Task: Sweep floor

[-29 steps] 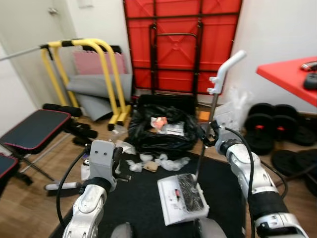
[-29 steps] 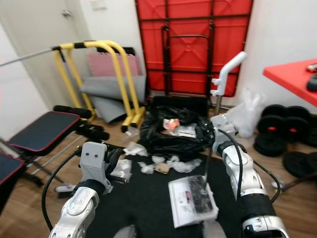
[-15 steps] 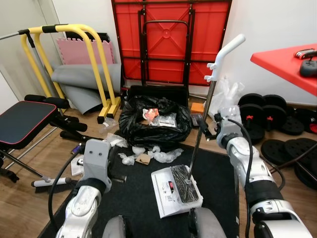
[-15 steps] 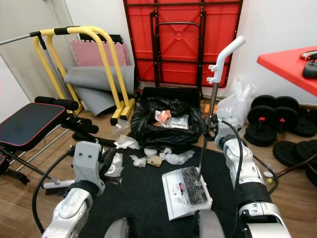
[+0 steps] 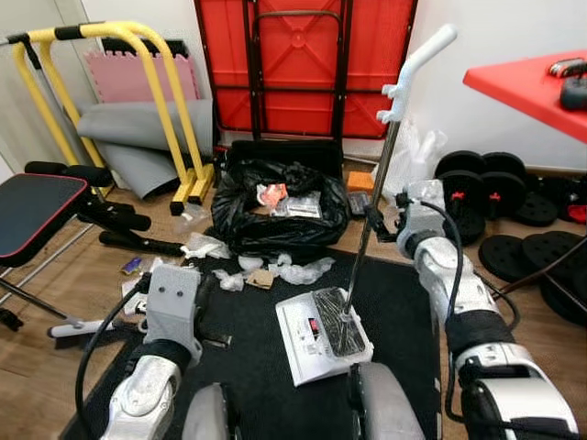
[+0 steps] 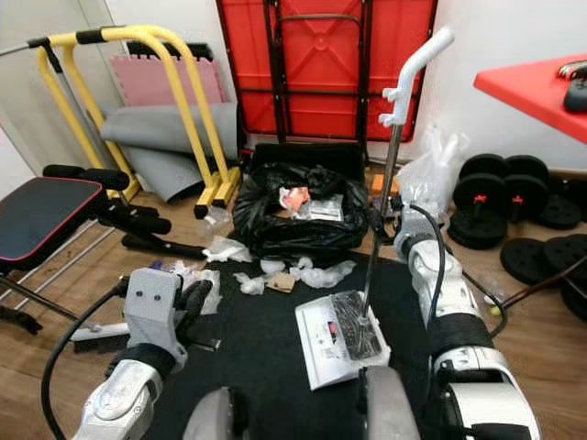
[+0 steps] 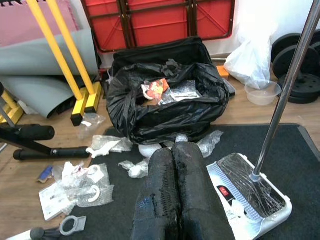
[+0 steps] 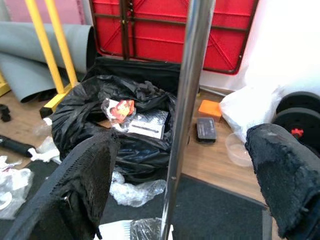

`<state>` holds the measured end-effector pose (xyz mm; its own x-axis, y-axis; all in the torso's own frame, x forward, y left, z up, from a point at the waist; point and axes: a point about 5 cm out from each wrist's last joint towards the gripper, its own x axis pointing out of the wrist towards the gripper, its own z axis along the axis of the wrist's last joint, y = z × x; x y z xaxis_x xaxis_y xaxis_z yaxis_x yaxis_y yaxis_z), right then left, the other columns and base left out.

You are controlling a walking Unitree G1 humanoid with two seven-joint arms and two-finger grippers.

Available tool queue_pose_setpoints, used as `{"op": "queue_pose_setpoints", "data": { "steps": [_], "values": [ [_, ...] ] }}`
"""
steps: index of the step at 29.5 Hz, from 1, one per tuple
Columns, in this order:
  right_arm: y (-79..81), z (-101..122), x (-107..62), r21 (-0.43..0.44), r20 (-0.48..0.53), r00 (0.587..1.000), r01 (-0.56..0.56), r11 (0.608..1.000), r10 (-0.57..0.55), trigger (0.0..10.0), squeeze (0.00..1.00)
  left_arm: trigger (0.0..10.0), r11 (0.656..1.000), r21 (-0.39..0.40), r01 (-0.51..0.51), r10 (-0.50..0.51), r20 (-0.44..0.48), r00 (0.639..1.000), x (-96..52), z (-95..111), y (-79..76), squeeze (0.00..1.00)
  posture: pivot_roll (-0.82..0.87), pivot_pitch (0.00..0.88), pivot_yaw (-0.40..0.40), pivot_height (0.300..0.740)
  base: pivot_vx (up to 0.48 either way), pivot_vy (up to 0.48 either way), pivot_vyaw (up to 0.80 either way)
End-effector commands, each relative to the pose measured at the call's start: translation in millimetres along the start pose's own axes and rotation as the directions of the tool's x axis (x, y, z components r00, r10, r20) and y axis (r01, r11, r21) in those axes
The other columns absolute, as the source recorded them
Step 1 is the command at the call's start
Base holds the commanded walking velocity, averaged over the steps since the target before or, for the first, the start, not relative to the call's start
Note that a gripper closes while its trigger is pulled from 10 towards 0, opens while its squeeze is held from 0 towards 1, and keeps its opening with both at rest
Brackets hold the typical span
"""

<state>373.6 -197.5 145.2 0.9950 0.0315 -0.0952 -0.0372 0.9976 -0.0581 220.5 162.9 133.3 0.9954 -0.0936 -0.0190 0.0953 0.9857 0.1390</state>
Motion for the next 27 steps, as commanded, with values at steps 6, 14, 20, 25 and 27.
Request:
{"op": "queue_pose_setpoints", "data": {
  "steps": [6,14,20,25,27],
  "values": [
    [2.0,10,10.0,0.047,0.026,0.998,0.053,0.997,-0.054,10.0,0.0,10.0,1.0,0.014,0.019,-0.019,-0.03,0.999,-13.5,2,-2.3,0.0,0.0,0.155,0.021,0.505,0.0,0.0,0.0],
    [-4.5,13,11.3,0.044,0.029,0.997,0.07,0.997,-0.071,10.0,0.0,10.0,1.0,0.01,0.018,-0.017,-0.052,0.998,-25.5,3,-4.5,0.0,0.02,0.174,0.018,0.485,0.0,0.0,0.0],
    [-1.9,20,14.5,0.027,0.049,0.997,0.062,0.998,-0.063,10.0,0.0,10.0,1.0,0.008,0.011,-0.011,-0.081,0.997,-40.6,5,-4.8,0.0,0.05,0.235,0.034,0.47,0.0,0.0,0.0],
    [5.0,30,19.8,0.027,0.077,0.995,0.056,0.998,-0.058,10.0,0.0,10.0,1.0,0.011,0.008,-0.007,-0.114,0.994,-53.5,7,-4.1,0.0,0.07,0.269,0.046,0.455,0.0,0.0,0.0],
    [5.3,32,20.5,0.031,0.084,0.995,0.058,0.998,-0.061,10.0,0.0,10.0,1.0,0.012,0.008,-0.007,-0.119,0.993,-56.5,7,-4.0,0.0,0.07,0.271,0.047,0.45,0.0,0.0,0.0]
  ]
}}
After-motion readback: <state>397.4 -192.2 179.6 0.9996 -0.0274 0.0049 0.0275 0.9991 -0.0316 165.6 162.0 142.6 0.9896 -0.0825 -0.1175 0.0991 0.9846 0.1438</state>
